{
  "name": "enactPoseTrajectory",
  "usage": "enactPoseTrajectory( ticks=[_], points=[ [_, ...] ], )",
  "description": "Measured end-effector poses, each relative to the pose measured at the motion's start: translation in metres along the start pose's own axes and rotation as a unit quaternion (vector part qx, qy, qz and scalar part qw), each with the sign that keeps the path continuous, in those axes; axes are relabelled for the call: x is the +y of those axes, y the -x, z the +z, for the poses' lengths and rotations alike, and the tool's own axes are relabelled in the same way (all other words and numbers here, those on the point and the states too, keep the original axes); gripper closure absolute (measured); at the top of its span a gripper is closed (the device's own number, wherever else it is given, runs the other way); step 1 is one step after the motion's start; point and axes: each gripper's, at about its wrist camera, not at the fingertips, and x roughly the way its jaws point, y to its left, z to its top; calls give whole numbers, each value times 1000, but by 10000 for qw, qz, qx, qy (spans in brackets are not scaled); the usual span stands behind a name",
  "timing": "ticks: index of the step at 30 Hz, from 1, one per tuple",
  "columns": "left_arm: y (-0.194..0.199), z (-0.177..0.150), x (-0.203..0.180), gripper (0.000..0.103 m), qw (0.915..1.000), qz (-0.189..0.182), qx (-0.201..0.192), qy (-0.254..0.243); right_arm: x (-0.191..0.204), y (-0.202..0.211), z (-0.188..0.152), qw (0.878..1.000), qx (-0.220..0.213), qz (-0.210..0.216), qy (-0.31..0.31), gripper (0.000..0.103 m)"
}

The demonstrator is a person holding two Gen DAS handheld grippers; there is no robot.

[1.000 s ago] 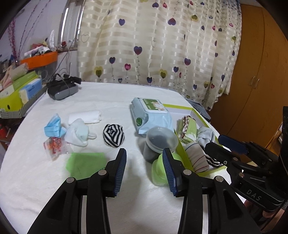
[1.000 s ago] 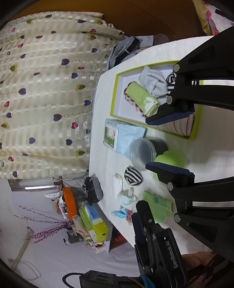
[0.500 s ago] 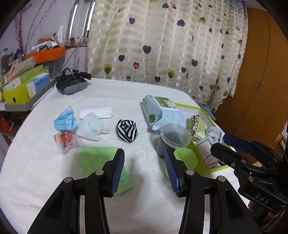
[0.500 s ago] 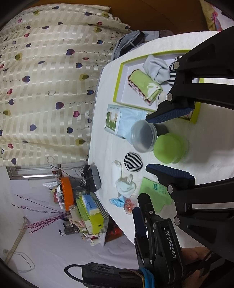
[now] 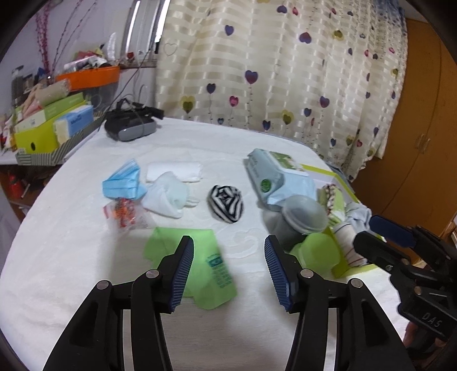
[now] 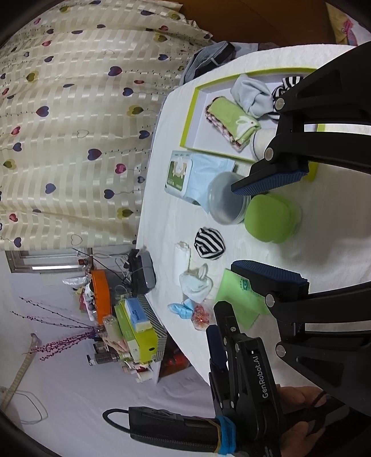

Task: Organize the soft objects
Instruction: 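Move both grippers out of the box toward the light-green cloth on the bed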

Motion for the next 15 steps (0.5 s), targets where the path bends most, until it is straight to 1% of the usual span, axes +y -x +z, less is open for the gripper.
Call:
enactPoseTrajectory(
  ticks=[3, 5, 7, 9, 13, 15],
  points=[
    [-4, -4, 15, 51, 9999, 85, 67, 116, 4, -4, 0, 10000, 28, 71, 38, 55],
    [-6, -7, 22, 50, 9997, 151, 92, 178, 7, -5, 0, 9999, 25, 109, 75, 55],
    [-11, -10, 31, 45, 9993, 232, 145, 258, 9, -6, 1, 9998, 29, 150, 97, 55],
    [-15, -12, 37, 45, 9988, 303, 224, 298, 11, -9, 1, 9998, 42, 172, 120, 55],
    [-31, -17, 39, 44, 9980, 384, 441, 256, 15, -14, 1, 9996, 91, 211, 158, 55],
    [-39, -18, 36, 44, 9979, 322, 526, 216, 17, -16, 1, 9995, 106, 225, 181, 55]
  ],
)
